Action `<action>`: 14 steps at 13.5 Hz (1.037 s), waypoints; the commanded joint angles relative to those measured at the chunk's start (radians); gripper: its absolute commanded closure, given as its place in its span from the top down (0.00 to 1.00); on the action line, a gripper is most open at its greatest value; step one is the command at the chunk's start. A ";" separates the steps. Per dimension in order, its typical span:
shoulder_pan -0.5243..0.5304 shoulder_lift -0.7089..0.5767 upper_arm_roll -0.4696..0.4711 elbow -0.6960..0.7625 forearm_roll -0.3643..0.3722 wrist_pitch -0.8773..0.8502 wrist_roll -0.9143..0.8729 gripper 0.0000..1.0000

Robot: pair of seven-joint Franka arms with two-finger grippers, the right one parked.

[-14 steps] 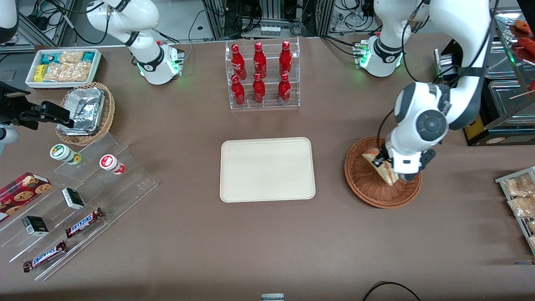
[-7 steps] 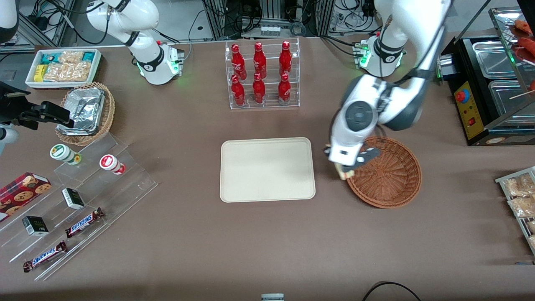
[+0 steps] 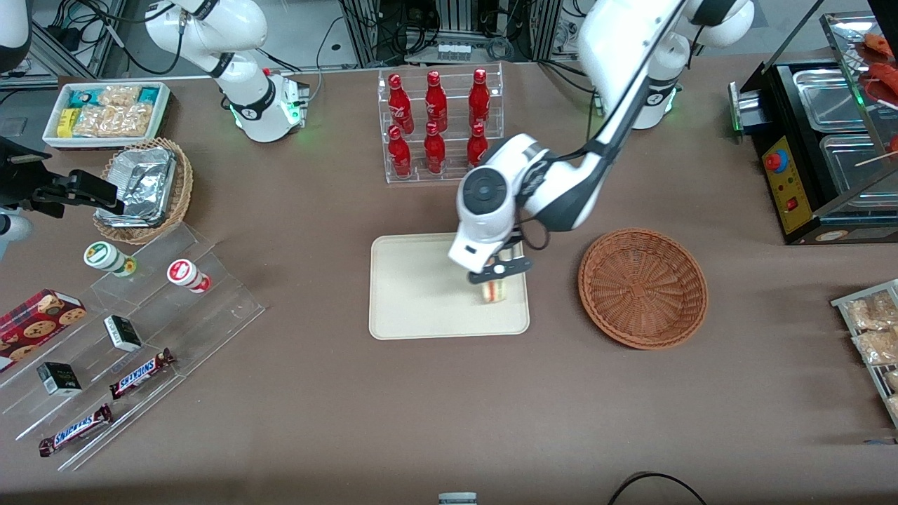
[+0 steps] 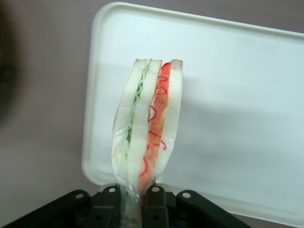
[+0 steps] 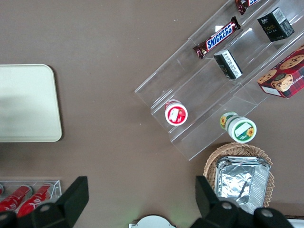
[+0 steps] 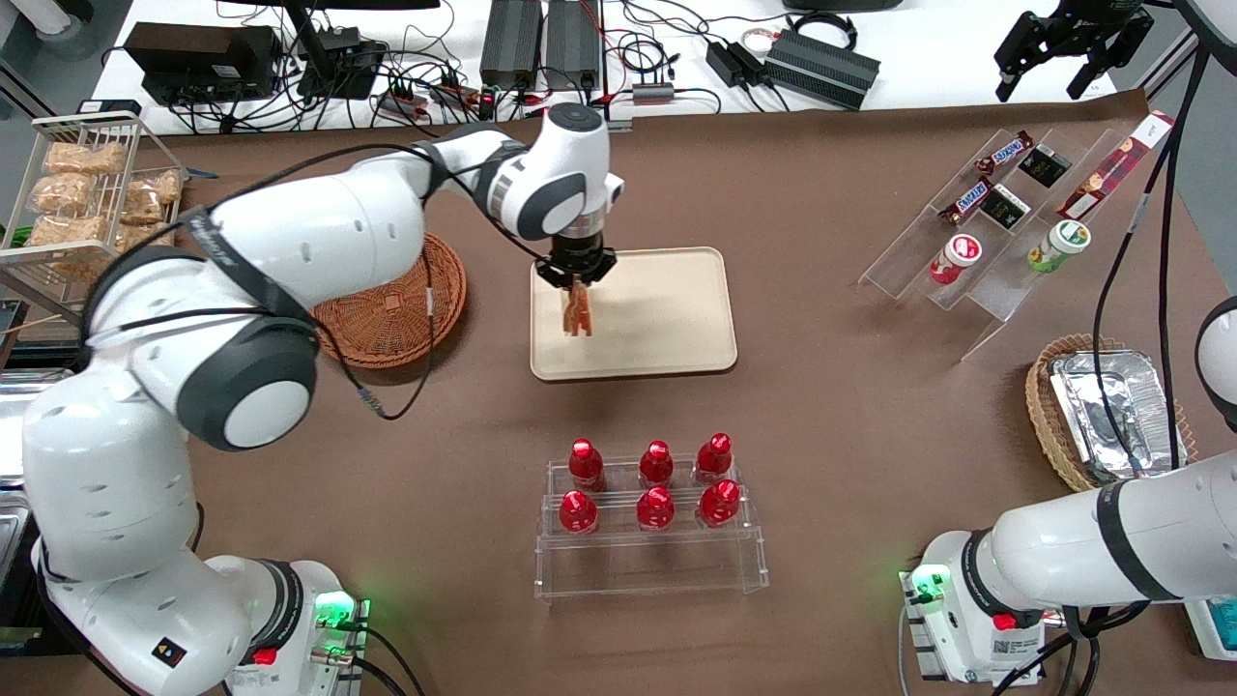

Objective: Place sandwich from basket to tray
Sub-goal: 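Lift the sandwich and carry it over the cream tray, then lower the sandwich onto the tray and open the left gripper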

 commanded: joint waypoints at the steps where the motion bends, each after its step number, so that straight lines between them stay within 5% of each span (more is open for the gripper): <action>1: -0.011 0.130 -0.024 0.191 -0.014 -0.025 0.026 0.00; 7: -0.017 0.250 -0.054 0.330 -0.013 -0.025 0.021 0.00; 14: -0.020 0.258 -0.054 0.324 -0.016 -0.048 -0.031 0.00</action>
